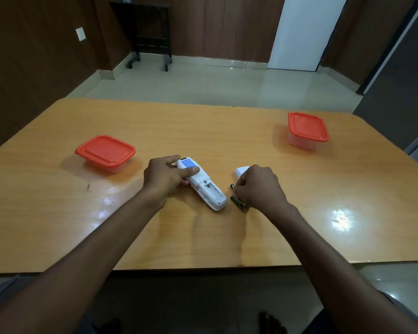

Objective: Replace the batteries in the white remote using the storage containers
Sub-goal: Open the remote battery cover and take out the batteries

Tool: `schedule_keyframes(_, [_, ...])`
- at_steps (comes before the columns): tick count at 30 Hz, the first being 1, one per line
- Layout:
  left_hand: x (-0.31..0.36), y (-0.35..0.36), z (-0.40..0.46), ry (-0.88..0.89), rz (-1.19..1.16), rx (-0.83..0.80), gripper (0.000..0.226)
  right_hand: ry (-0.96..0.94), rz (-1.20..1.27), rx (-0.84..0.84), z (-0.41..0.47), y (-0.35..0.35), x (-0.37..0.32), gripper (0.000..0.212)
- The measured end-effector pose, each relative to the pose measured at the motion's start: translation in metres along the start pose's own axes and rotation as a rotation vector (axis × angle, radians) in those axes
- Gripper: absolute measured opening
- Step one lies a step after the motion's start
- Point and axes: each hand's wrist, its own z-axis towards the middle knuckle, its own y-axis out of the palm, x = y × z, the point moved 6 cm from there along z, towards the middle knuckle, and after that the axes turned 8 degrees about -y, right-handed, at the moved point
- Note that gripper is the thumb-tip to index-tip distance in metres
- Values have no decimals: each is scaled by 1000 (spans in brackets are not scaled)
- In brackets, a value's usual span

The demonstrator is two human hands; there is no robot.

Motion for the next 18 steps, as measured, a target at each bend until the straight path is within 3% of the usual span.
schedule_keyframes(5, [-3, 6, -2, 27, 13, 67, 64, 16, 87, -36, -4, -2, 4, 22])
schedule_keyframes(11, [-3, 7, -2, 66, 127, 149, 51, 45, 198, 75, -7, -17, 12, 13])
schedule_keyframes(14, [13, 10, -15, 209, 242, 230, 35, 60, 278, 136, -2, -36, 23, 11])
schedule_keyframes(18, [45, 54, -25, 310, 234, 134, 17, 85, 262, 268, 25, -70, 68, 15])
